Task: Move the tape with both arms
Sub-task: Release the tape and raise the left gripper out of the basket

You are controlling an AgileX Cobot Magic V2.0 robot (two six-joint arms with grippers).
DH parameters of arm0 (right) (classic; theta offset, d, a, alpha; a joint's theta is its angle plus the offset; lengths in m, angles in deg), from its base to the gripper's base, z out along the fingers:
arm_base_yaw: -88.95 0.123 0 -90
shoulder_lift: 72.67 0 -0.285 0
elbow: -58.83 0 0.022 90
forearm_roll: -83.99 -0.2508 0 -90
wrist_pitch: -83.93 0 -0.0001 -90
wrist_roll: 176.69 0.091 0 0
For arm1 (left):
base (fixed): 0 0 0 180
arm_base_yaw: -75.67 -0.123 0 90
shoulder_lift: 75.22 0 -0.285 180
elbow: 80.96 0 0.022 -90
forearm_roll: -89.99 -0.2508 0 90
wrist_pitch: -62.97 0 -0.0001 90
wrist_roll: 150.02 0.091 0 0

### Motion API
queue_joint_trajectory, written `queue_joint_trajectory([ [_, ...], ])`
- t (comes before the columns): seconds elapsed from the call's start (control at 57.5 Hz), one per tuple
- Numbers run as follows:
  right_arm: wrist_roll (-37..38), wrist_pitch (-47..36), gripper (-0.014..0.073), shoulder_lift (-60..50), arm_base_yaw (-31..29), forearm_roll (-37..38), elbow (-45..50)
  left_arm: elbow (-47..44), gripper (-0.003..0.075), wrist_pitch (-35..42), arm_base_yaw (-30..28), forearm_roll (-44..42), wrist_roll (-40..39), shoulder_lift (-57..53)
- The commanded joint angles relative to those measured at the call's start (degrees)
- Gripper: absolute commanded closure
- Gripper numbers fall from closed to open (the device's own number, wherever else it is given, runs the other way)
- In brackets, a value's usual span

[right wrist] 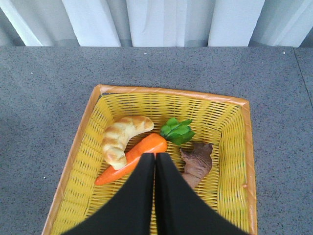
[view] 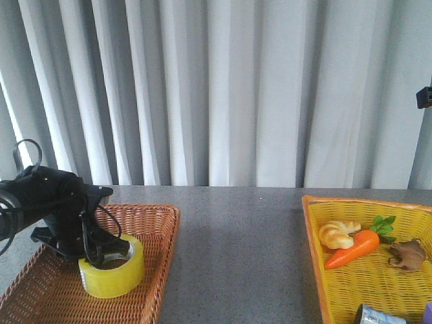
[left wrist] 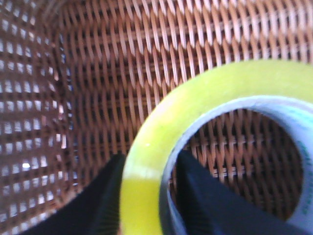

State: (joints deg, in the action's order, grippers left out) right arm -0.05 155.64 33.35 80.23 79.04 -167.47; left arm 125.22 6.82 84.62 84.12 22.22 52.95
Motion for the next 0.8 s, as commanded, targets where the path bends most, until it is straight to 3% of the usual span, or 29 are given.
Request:
queue_joint_trajectory([
  [0.0,-0.2,-3.4,0.0601,-2.5,-0.3,-0.1,-1.3,1.7,0.0331,1.3,0.2,0.2,-0.7,-2.9],
  [0.156,-0.2,-3.4,0.0601,-2.5,-0.3,-0.1,-1.3,2.3,0.0204,-0.2,0.2,0.3,-0.7,-2.9],
  [0.382,-0.2,-3.4,0.0601,-2.5,-0.3,-0.1,-1.3,7.5,0.0222,-2.0,0.4,5.1,2.6,-6.1],
  [0.591,-0.2,-3.4,0.0601,-2.5,-0.3,-0.1,-1.3,13.0,0.0345,-2.9,0.4,10.1,5.9,-14.0],
  [0.782,-0.2,-3.4,0.0601,-2.5,-0.3,-0.1,-1.3,14.9,0.0622,-3.5,0.4,10.3,6.5,-22.4],
])
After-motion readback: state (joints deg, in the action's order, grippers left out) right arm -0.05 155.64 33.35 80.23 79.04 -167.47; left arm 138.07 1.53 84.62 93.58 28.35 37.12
